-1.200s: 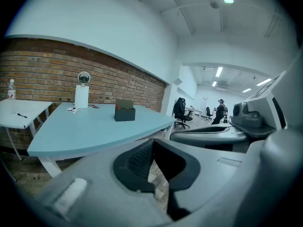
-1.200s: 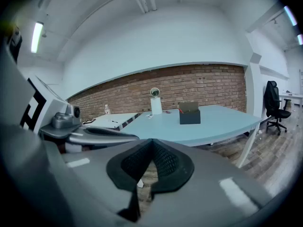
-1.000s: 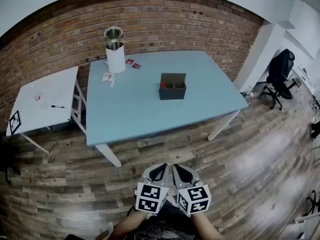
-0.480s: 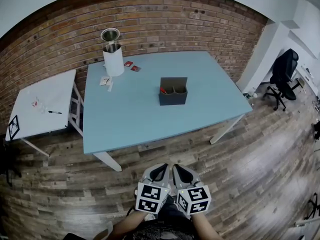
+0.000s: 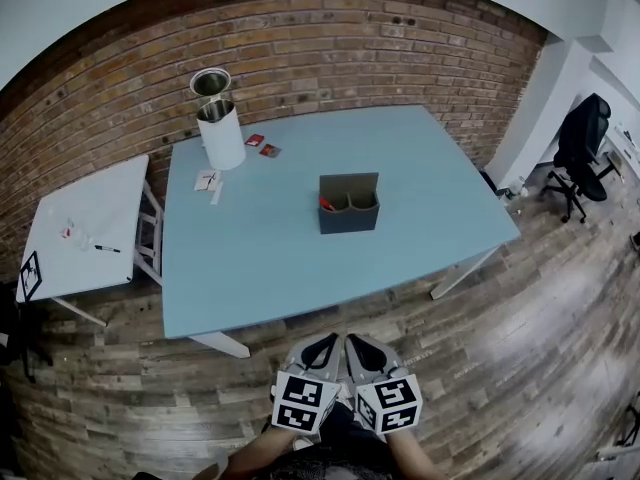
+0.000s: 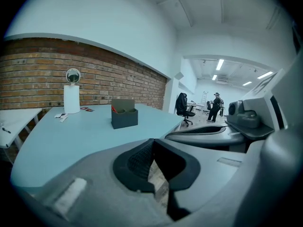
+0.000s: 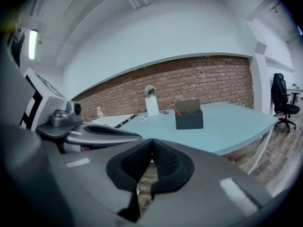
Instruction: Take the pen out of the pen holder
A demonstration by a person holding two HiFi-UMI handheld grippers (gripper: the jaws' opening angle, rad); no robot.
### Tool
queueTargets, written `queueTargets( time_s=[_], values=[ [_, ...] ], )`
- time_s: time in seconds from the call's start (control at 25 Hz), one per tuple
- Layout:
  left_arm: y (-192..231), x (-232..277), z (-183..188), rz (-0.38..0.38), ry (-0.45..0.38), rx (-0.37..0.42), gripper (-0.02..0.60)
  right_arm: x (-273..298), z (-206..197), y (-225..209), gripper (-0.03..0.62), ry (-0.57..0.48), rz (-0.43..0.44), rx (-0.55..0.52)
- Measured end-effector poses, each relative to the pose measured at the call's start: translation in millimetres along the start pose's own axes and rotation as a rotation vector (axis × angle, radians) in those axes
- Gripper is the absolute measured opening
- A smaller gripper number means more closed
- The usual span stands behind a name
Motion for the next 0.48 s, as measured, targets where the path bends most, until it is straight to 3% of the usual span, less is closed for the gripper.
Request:
queueTargets(
  time_s=[0.48],
  values=[
    [24.0,54.0,22.1,0.036,0.051,0.014,0.002,47.4,36.2,-45.4,0.003,0.007,0.066,0.024]
  ],
)
Point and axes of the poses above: the fingertips, and each gripper's own axes: x forward along the fingers, y to its left, z out of its top, the point moved 8 cm from there along -x, backward along the fingers, and after that the axes turned 11 degrees about x, right-handed, at the moved point
